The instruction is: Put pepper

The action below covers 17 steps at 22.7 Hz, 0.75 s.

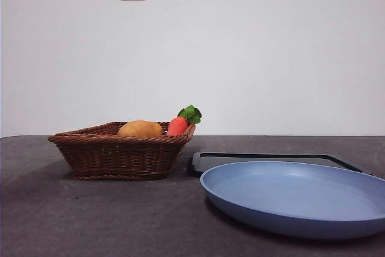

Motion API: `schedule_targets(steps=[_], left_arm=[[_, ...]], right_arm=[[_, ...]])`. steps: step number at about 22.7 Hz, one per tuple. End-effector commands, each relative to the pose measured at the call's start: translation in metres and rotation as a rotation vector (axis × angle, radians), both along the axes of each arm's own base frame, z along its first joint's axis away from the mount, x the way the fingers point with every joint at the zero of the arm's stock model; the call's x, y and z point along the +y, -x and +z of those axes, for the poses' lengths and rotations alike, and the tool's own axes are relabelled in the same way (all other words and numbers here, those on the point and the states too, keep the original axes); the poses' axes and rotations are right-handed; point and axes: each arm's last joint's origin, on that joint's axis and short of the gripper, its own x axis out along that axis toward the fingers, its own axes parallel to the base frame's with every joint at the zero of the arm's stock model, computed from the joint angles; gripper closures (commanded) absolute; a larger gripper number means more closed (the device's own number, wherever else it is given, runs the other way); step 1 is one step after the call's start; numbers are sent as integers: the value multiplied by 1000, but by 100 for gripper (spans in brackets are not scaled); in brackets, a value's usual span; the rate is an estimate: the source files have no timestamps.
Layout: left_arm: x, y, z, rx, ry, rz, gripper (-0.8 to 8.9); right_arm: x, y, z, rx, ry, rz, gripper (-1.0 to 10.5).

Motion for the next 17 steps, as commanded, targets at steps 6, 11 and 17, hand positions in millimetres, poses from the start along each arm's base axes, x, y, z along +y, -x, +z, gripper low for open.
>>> schedule_targets(steps=[6,11,17], left_arm=[[-2,-1,23,60,-129,-117,807],[-3,-2,23,64,-127,-127,799],[-3,-3,25,50,-126,-123,463]], right_arm=[[2,1,12,170,180,132,941],[2,-1,10,191,182,135,922],[3,-8,8,254,143,107,657]])
